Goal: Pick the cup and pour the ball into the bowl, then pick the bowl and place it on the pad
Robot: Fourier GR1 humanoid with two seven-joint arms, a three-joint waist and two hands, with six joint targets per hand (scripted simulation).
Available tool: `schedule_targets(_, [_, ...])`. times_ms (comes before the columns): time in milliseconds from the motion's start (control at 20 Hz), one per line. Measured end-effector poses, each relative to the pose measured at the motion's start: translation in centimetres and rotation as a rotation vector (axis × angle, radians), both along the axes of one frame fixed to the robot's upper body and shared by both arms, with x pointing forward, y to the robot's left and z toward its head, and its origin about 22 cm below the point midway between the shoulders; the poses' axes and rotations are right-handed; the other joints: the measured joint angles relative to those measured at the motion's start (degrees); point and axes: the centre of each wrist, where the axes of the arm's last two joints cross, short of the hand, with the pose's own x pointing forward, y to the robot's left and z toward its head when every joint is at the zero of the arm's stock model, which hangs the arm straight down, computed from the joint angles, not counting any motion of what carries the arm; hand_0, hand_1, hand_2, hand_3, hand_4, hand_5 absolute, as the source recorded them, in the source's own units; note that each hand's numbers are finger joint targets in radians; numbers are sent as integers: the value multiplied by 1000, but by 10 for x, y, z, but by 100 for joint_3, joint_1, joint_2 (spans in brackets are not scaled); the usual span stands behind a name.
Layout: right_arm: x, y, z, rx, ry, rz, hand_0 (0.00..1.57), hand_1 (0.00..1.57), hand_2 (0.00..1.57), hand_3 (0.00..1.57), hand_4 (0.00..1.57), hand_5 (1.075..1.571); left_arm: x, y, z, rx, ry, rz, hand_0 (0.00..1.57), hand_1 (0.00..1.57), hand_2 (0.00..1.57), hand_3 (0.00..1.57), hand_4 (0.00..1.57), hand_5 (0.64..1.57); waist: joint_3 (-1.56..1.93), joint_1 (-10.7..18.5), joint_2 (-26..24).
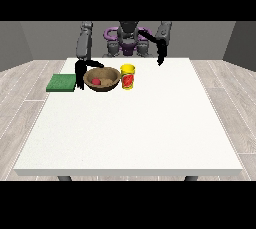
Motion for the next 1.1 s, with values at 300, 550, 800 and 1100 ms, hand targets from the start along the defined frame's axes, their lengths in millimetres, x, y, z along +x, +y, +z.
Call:
schedule_targets(300, [-8, -8, -14, 51, -26, -86, 1571, 1571, 1571, 917, 779, 1553, 0, 3, 19, 7, -58, -34, 0, 0, 0, 0, 0, 752, -101, 230, 197])
schedule_targets(550, [-10, -20, -14, 51, 21, -166, 1571, 1571, 1571, 823, 856, 1543, 0, 8, 19, 5, -58, -39, 0, 0, 0, 0, 0, 743, -143, 293, 182])
schedule_targets(800, [-6, -14, -13, 43, 171, -171, 1571, 1571, 1571, 726, 911, 1548, -3, 30, -4, 1, 0, 0, 0, 0, 0, 0, 0, 723, -62, 139, -77])
schedule_targets(1100, [11, -18, 13, 2, 270, -149, 1571, 1571, 1571, 888, 898, 1550, -9, 66, -38, -7, 68, 74, 0, 0, 0, 0, 0, 707, -18, -205, -451])
